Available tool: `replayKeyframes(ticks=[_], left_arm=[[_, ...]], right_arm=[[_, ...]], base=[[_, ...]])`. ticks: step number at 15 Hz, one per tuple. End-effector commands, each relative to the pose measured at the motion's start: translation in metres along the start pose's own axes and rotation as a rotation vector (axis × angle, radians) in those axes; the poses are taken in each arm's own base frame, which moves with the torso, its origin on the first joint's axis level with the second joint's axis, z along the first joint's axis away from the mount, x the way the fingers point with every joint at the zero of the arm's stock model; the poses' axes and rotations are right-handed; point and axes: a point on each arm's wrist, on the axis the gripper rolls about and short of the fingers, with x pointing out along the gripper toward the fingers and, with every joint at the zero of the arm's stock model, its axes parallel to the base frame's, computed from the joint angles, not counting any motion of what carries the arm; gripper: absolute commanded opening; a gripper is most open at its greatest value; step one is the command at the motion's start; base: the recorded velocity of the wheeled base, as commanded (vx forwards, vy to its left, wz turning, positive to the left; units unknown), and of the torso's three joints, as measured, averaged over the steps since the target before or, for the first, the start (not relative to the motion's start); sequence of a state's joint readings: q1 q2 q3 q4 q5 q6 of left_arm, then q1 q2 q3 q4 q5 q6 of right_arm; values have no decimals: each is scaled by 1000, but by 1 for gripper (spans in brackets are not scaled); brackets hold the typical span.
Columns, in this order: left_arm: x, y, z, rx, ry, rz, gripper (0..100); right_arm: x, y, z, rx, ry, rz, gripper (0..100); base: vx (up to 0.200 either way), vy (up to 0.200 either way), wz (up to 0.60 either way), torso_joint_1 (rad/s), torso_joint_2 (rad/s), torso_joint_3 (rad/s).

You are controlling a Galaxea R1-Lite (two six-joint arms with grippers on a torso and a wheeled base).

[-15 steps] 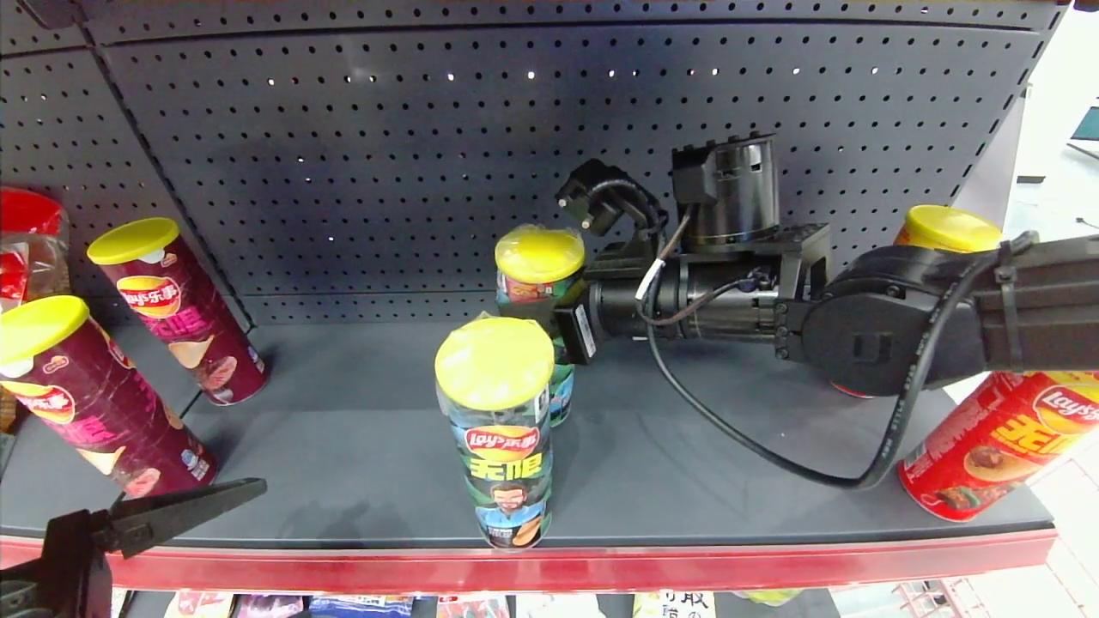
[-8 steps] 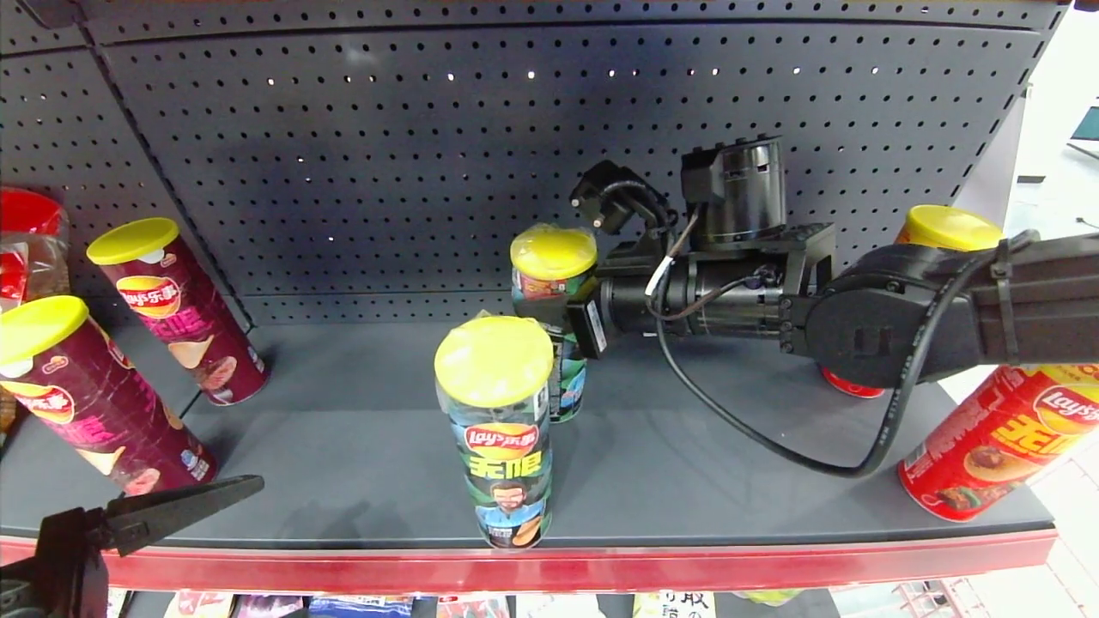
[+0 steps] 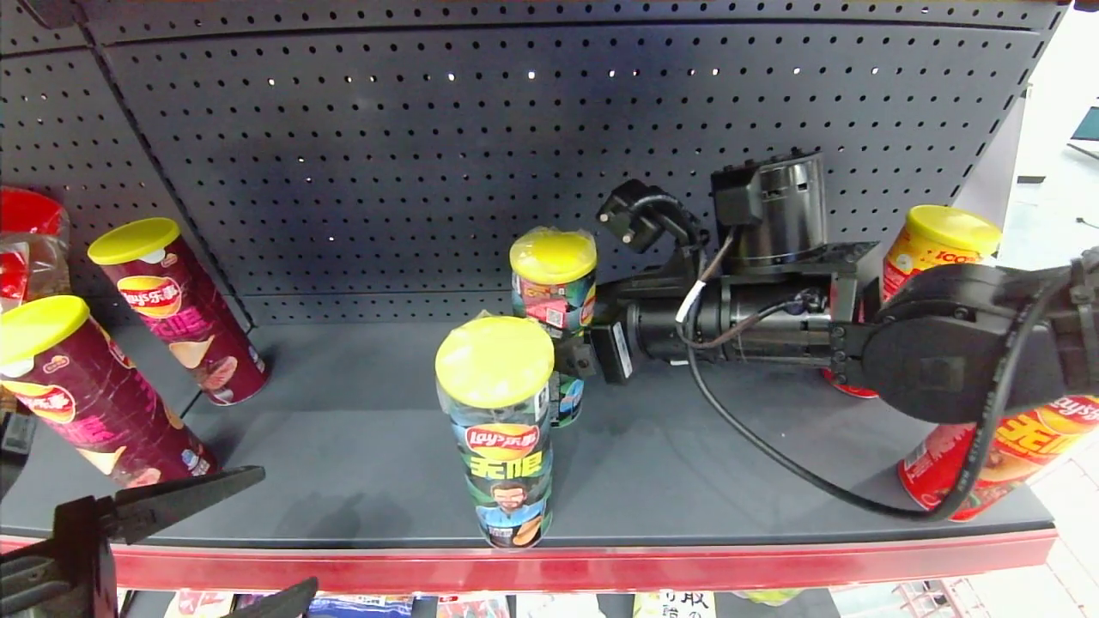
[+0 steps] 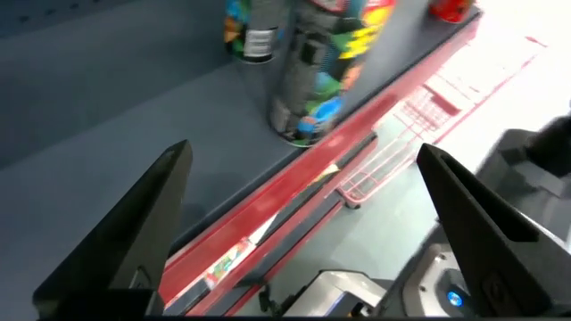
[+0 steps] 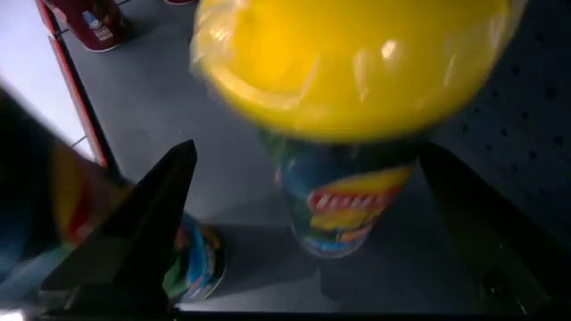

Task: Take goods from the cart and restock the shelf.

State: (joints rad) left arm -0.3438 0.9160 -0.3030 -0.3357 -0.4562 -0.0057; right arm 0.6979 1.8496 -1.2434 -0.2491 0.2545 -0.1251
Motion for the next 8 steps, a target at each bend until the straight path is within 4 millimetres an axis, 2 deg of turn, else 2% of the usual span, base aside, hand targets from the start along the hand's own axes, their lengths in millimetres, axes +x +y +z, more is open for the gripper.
replayKeyframes(ticks=[1,4,5,6,7,8], left_arm=[[11,7,2,-20,40,22,100],[22,14,7,-29,69,91,100],[26,17,8,-33,82,109,100],[28,18,8,-36,89,122,100],[33,22,6,-42,116,169,100],[35,23,5,-39,128,175,100]], right_arm=[[-28,10,1,23,-11,-12,100],[-60,20,-5,69,-12,-39,100],[-80,24,-12,83,-7,-67,100],[-89,27,-17,85,-2,-78,100],[-117,34,-31,88,4,-92,100],[-134,39,-41,89,1,-94,100]], base=[[0,0,0,0,0,0],[0,0,0,0,0,0],[0,0,0,0,0,0],[0,0,0,0,0,0],[0,0,0,0,0,0],[0,0,0,0,0,0]])
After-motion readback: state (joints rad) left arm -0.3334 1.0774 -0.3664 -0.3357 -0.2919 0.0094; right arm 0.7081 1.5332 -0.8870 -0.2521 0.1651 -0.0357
